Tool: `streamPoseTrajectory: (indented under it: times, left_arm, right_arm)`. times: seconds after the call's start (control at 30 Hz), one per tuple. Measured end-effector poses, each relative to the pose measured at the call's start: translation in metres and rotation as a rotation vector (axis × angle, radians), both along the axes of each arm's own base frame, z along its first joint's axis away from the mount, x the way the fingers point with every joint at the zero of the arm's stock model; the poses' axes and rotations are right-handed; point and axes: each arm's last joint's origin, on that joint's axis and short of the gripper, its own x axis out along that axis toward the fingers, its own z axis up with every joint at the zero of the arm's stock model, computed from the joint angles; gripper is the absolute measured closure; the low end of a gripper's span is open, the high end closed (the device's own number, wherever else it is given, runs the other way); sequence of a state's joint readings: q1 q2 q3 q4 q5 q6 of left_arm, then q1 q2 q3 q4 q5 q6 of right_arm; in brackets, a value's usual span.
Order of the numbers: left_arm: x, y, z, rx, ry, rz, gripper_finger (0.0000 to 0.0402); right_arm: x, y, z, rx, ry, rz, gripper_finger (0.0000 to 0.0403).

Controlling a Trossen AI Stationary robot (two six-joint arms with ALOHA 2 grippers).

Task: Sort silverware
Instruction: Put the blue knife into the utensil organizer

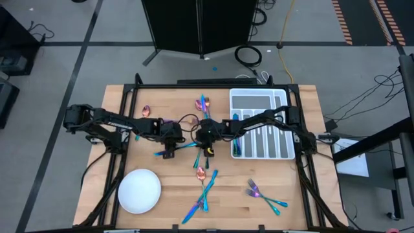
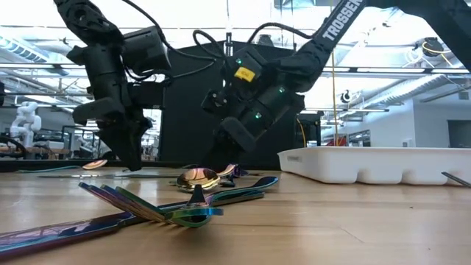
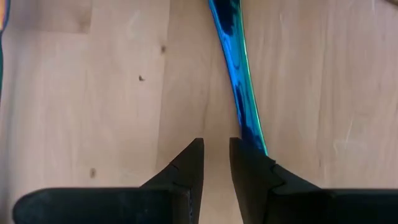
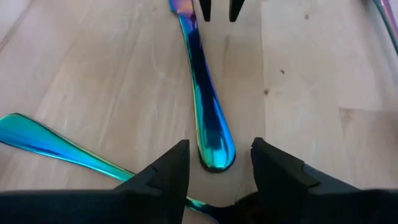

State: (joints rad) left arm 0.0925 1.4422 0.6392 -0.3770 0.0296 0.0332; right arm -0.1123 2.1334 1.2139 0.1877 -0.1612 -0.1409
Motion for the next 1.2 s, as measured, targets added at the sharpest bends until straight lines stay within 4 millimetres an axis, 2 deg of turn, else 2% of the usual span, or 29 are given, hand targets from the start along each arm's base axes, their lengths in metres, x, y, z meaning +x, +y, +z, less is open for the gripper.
streamPoseTrajectory:
  times: [0.37,0.97,1.2]
  left_arm:
    - [0.002,0.000,0.001,0.005,-0.024,-0.007,0.0322]
    - [0.002,0.000,0.001,0.001,-0.026,-0.006,0.0322]
    - [0.006,-0.003,0.005,-0.116,-0.093,-0.059,0.0322]
  right_arm:
    - [-0.003,0.001,-0.004,0.000,-0.022,-0.003,0.0250]
    - [-0.002,0.012,-0.004,-0.024,-0.013,-0.025,0.0314]
    - [-0.004,0.013,-0.006,-0.060,0.017,-0.050,0.0328]
